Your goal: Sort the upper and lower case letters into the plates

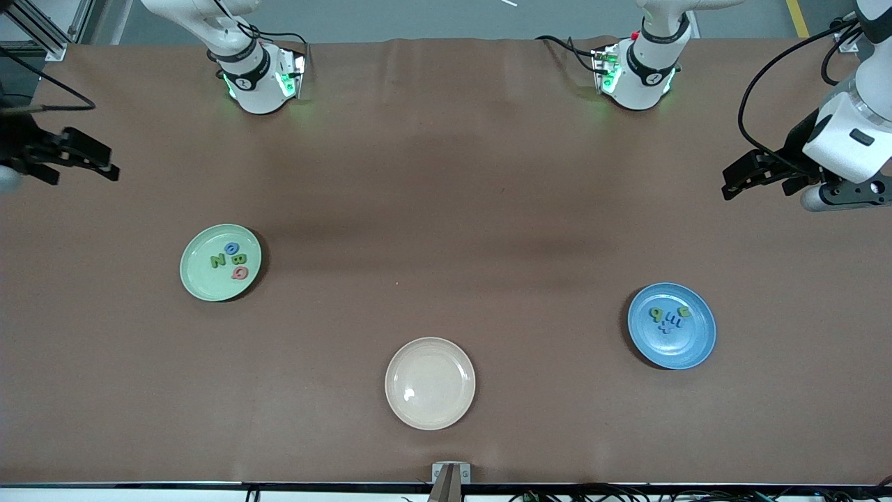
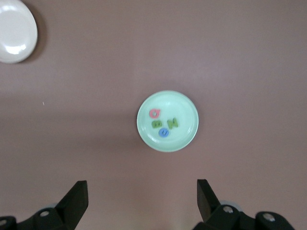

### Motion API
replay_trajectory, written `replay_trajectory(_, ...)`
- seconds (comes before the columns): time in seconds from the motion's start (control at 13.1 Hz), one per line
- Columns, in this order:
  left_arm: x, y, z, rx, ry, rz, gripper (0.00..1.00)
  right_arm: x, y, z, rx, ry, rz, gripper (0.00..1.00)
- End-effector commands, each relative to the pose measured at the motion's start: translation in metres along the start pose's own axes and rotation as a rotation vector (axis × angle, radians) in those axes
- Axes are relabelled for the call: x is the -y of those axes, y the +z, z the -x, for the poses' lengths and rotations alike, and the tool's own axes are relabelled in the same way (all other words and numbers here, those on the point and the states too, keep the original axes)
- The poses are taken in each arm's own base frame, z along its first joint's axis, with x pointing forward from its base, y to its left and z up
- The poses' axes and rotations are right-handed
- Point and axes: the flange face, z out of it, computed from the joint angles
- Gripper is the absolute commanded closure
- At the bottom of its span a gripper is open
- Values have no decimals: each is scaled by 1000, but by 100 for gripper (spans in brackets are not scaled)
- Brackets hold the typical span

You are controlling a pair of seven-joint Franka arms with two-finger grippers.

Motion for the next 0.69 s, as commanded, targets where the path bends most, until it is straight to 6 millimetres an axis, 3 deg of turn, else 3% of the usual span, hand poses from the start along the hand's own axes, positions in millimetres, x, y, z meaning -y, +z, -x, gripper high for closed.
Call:
replay_trajectory(0.0, 0, -10, 4, -20, 22, 5, 0, -11, -23, -9, -47, 33, 10, 0)
replay_trajectory(0.61, 8, -41, 37, 2, 99, -65, 0, -12, -22, -15, -70, 32, 12, 0)
